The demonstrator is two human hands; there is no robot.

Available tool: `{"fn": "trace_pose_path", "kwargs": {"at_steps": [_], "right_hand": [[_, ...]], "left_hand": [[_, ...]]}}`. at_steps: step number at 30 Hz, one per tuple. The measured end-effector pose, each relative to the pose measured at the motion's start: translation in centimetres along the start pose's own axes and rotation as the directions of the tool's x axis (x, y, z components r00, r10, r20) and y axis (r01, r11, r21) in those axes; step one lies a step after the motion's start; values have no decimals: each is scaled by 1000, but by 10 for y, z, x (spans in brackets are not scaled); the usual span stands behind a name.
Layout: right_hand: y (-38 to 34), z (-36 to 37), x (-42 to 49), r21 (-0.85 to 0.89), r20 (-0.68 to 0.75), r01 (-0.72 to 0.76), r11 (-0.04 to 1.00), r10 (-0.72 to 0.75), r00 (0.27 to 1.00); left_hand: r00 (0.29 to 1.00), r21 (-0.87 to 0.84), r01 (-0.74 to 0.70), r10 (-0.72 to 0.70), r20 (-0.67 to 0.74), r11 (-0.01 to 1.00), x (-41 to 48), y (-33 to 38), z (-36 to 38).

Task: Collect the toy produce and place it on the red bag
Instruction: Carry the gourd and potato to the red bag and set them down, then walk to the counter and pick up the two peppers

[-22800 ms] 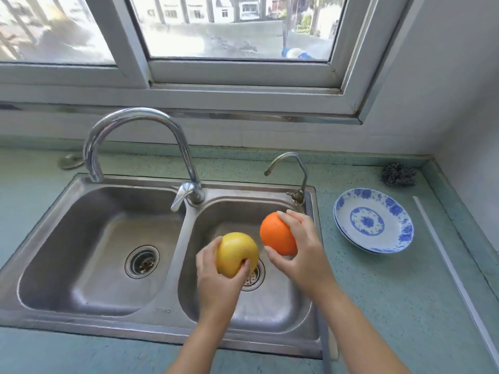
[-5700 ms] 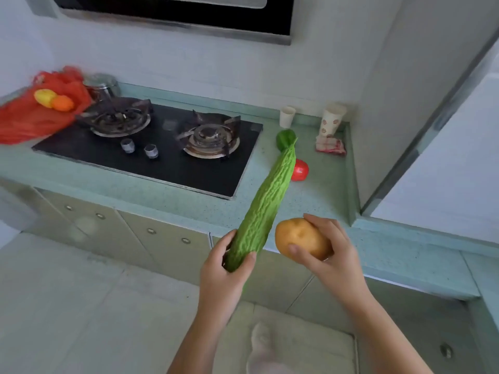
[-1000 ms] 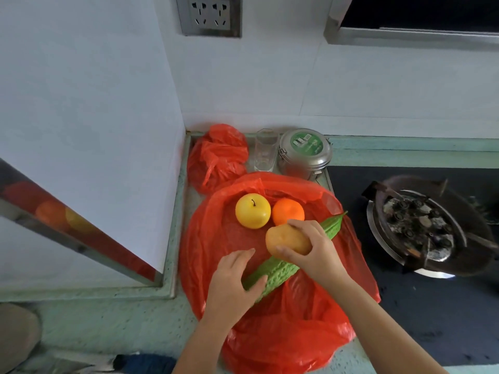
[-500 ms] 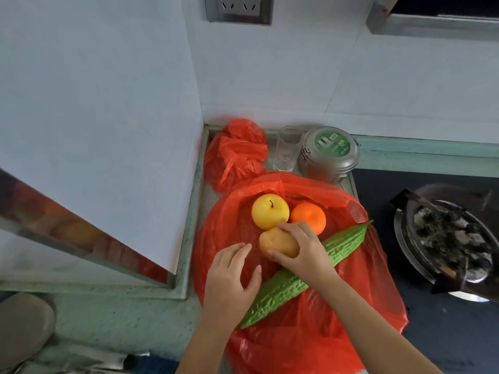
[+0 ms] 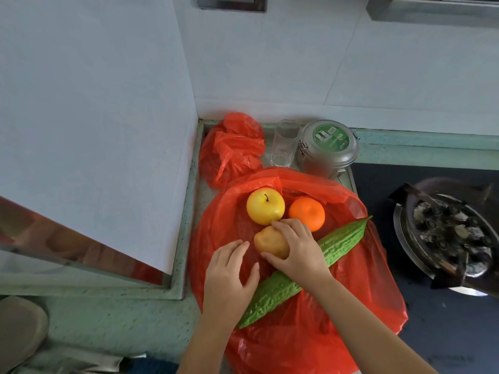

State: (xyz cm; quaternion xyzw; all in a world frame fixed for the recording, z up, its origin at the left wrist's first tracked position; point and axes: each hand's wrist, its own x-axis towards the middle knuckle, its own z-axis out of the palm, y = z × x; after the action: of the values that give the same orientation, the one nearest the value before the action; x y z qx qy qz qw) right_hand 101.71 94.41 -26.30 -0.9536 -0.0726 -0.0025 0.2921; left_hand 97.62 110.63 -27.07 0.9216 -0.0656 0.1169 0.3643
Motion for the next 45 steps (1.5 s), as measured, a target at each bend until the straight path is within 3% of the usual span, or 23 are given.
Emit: {"fn": "trace_pose_path", "kwargs": {"at_steps": [7,16,21,35,45], "right_hand": [[3,-9,-14,0,-70,27,1000,-27,997],[3,-51,-64,-187,-236,-30,982,-15,972],[5,-79,-104,-197,-366,-96,976,17,930],[12,-146,-286,-166,-631,-425,890,235,739],[2,-179,-433,-109,-813,-632,767,297,501]], "left_hand": [[998,24,-52,51,38,998,-2,9,-1],[958,157,-286,285,34,945,-4,51,-1],[915,154,-404,397,75,902,-16,85,-1],[708,-28,-696,692,141,718,-104,219,10],[560,-178,-789,807,186,588,-208,304,12]]}}
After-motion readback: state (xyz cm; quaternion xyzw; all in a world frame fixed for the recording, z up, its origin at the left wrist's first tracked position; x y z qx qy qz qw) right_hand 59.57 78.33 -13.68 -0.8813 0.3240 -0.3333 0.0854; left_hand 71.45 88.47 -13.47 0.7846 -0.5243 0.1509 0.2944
